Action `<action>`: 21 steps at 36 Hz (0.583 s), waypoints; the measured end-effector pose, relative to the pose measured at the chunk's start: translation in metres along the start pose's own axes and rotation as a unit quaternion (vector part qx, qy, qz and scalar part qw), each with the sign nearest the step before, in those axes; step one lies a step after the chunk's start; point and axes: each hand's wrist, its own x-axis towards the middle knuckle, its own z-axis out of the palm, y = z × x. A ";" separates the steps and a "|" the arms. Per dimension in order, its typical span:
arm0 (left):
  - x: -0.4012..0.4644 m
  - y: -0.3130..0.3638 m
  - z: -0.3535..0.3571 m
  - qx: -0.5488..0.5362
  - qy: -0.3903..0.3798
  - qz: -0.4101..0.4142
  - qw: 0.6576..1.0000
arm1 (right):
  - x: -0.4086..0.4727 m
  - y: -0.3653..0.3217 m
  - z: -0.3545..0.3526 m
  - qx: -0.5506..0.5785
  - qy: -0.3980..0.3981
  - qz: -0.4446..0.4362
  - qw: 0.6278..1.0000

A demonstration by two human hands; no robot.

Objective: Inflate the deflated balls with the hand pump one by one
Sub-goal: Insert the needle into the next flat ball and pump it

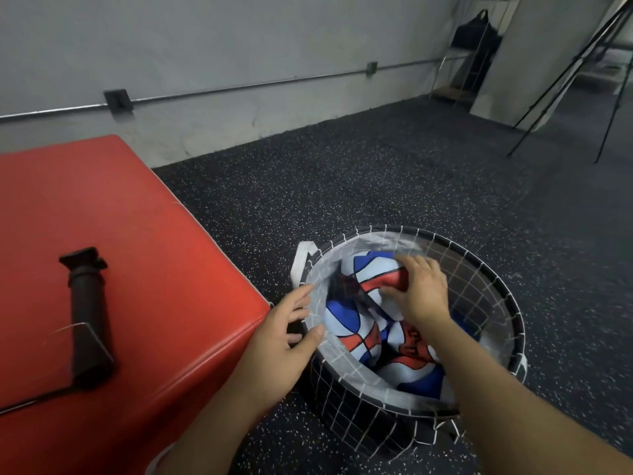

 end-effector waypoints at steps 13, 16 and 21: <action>-0.033 0.062 -0.051 -0.005 0.058 0.069 0.996 | -0.045 -0.035 -0.089 0.511 -0.022 0.037 0.858; -0.050 0.079 -0.076 0.013 0.076 0.097 0.992 | -0.067 -0.067 -0.110 0.589 -0.035 0.017 0.807; -0.094 0.101 -0.137 0.061 0.109 0.126 0.984 | -0.106 -0.127 -0.133 0.633 -0.114 -0.027 0.765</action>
